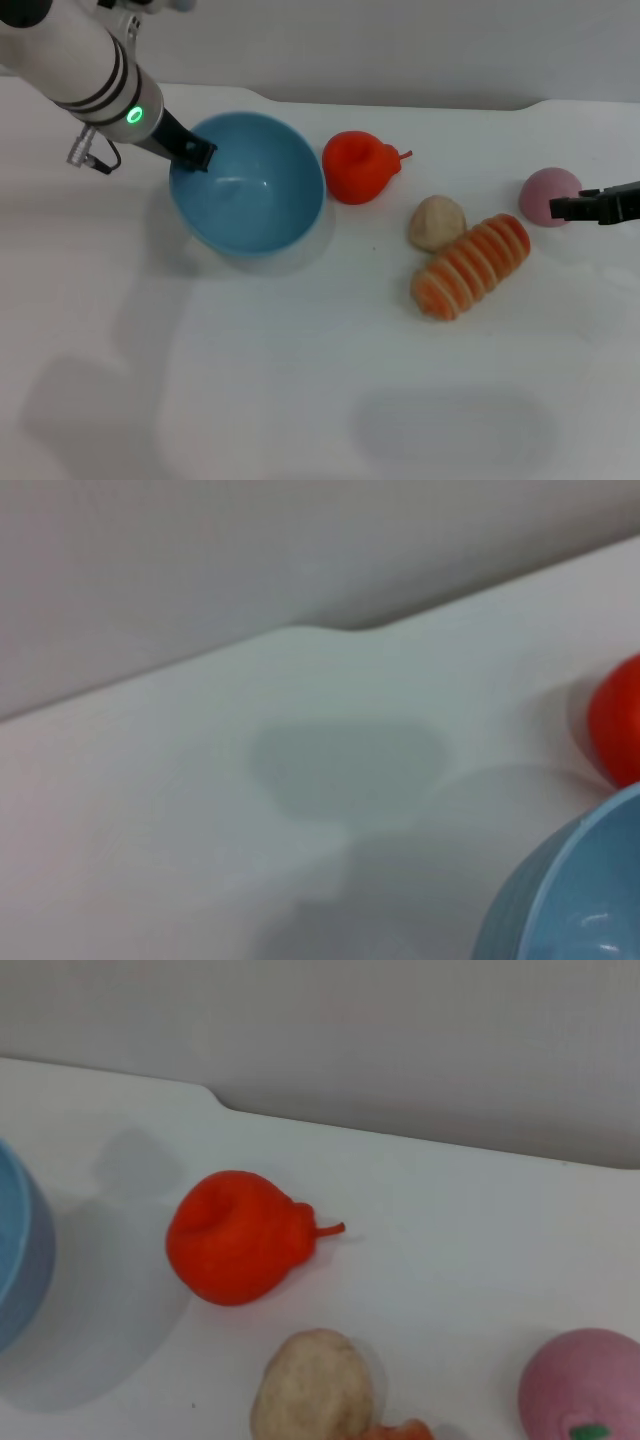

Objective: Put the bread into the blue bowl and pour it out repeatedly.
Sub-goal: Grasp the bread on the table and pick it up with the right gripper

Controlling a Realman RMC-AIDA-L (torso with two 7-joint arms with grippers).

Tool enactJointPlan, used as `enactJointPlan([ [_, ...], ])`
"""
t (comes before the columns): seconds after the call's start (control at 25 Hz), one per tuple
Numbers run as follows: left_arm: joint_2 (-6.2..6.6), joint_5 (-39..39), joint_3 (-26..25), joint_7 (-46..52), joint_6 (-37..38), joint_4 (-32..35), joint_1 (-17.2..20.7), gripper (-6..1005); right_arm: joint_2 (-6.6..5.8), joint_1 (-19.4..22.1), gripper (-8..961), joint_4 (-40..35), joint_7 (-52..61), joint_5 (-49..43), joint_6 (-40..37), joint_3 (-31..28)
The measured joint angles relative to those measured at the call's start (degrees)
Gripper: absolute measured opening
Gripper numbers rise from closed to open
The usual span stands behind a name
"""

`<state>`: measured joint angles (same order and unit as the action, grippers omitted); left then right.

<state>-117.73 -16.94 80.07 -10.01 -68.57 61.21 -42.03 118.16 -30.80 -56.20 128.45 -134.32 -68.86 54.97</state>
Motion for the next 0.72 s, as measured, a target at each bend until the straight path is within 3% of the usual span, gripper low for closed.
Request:
enactJointPlan([
  [0.44,-0.31,-0.5,0.3,0.6,-0.3,-1.0,0.0,-1,0.25,-3.9,499,12.7,0.0,0.3,7.9,0.3],
  [0.72,-0.48,-0.6,0.9,0.7,0.4,-2.8,-0.7,0,0.51,-6.0,499,16.8,-0.1,0.3,11.2,3.2],
])
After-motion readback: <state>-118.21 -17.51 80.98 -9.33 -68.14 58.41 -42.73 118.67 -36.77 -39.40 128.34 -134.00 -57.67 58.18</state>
